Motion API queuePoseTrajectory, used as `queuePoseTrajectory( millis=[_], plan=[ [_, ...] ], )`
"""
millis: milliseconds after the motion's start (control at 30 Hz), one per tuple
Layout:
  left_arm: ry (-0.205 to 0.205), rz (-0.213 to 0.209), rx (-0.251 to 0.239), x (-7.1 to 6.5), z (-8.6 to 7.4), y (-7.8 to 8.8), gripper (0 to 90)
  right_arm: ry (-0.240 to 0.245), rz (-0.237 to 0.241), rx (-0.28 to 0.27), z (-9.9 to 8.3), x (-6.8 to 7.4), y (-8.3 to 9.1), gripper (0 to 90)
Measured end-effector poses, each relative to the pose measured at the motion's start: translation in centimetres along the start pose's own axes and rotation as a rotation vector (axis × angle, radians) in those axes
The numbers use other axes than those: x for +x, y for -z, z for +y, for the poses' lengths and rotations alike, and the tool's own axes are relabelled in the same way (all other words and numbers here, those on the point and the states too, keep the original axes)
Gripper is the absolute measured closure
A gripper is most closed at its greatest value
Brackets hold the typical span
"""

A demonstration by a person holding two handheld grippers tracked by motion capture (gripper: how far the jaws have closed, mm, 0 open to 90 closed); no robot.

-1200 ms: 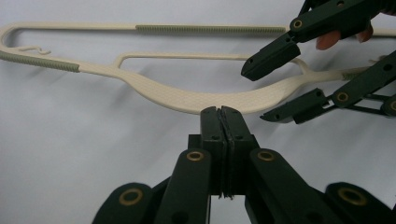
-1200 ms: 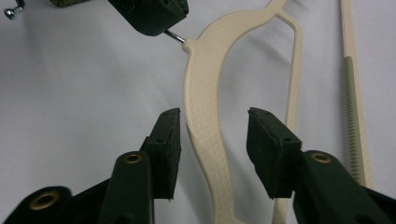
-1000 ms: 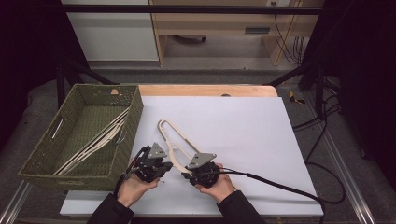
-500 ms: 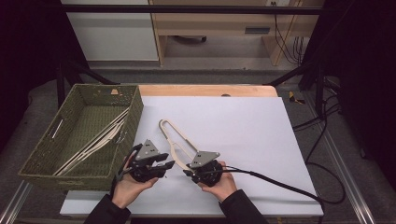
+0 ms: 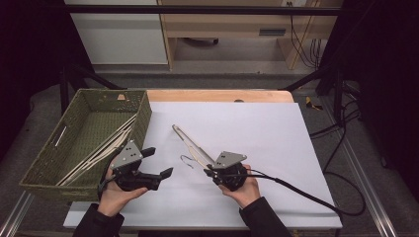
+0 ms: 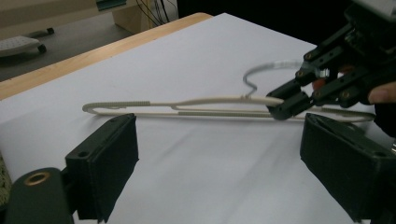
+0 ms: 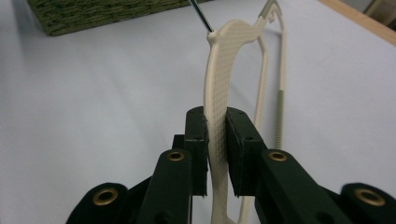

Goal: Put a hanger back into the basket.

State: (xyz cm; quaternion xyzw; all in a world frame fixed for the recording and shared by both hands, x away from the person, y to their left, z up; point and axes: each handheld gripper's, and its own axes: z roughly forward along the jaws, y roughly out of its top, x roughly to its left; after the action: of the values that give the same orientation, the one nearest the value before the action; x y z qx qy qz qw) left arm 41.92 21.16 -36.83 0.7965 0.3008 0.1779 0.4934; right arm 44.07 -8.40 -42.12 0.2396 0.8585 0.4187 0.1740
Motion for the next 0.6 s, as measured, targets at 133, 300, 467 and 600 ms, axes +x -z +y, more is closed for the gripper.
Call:
queuePoseTrajectory(
  millis=[133,300,467,600],
  plan=[
    [-0.006,-0.001,0.006,-0.1,-0.1,-0.2,10.2,-0.009,-0.061,-0.02,0.0,-0.9,1.2,82.9],
    [-0.008,0.004,0.01,-0.1,-0.3,-0.5,10.4,-0.047,-0.111,-0.04,-0.3,-2.5,2.9,86.6],
    [-0.012,0.004,0.012,-0.2,-0.4,-0.6,11.2,-0.071,-0.109,-0.053,-0.5,-3.5,4.3,86.9],
    [-0.018,-0.007,0.019,-0.4,-0.3,-0.8,11.8,-0.071,-0.06,-0.09,-0.3,-3.4,5.0,86.9]
  ],
)
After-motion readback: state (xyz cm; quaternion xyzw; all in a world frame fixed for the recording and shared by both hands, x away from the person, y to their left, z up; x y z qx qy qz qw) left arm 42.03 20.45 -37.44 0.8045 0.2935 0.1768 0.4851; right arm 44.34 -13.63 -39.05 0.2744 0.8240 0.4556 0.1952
